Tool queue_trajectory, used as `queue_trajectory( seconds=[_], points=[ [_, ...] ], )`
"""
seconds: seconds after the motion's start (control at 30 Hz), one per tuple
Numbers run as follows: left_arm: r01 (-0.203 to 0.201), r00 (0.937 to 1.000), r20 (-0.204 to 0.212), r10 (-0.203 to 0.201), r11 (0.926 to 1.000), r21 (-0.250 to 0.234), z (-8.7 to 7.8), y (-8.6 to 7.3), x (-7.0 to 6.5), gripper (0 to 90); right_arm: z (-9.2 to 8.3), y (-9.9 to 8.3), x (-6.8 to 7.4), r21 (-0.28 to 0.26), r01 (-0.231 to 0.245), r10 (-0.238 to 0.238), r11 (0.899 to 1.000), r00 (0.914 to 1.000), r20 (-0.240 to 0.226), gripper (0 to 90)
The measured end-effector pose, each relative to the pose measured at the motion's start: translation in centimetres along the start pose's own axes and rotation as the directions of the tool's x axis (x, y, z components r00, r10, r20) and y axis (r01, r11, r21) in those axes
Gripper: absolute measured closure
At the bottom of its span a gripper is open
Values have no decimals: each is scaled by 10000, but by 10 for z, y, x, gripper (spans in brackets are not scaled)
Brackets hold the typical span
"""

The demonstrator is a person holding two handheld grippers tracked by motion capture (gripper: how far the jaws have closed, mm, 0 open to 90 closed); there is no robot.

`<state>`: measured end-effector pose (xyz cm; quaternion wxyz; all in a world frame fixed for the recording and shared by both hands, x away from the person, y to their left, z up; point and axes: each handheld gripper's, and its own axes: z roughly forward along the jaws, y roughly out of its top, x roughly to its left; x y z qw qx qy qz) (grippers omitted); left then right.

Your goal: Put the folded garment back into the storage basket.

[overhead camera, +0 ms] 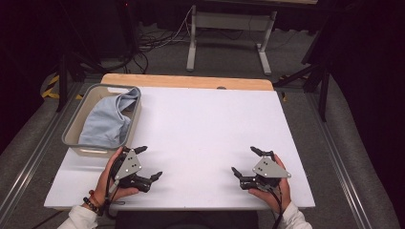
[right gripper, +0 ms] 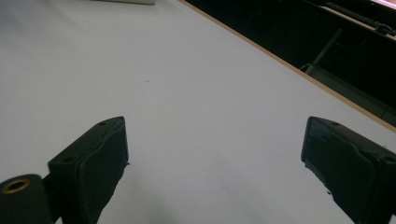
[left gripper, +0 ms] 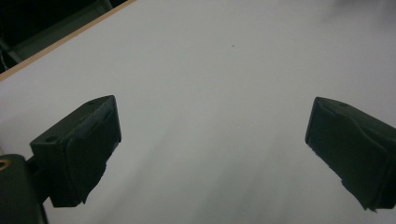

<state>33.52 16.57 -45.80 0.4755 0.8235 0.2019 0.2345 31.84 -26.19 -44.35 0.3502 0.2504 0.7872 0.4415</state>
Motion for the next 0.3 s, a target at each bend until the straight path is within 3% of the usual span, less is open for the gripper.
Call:
queue_trajectory(
  seconds=[0.3],
  points=[
    [94, 9999, -100, -93, 9999, 94, -2, -2, 1, 43, 6, 2, 4, 74, 147, -146, 9999, 9998, -159, 78]
  ],
)
